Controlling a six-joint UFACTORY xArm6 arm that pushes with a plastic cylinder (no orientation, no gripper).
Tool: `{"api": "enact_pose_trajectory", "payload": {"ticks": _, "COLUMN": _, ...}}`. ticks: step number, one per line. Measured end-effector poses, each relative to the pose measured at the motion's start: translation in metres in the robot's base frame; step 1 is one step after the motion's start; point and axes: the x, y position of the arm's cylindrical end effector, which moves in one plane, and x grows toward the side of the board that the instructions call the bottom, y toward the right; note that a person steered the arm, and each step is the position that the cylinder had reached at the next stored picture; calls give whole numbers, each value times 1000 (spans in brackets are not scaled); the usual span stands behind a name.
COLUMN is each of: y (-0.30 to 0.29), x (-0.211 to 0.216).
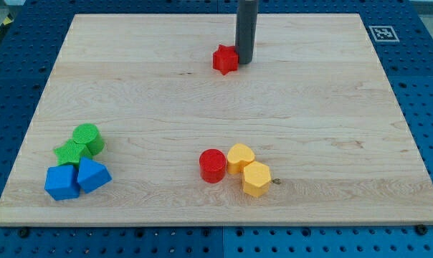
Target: Push the red star above red circle
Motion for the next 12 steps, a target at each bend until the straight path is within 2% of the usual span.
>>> {"api": "enact_pose_trajectory", "payload": {"ticks": 2, "y": 21, "x": 8}}
{"api": "enact_pose_trajectory", "payload": {"ticks": 4, "y": 22, "x": -42}}
{"api": "enact_pose_trajectory", "payload": {"ticks": 6, "y": -13, "x": -42}}
{"api": "enact_pose_trajectory", "payload": {"ticks": 7, "y": -17, "x": -33}}
{"api": "enact_pose_trajectory", "payload": {"ticks": 9, "y": -37, "x": 25}}
{"api": "enact_pose_trajectory", "payload": {"ticks": 10, "y": -49, "x": 37}}
{"api": "enact_pose_trajectory", "payload": {"ticks": 12, "y": -69, "x": 32}}
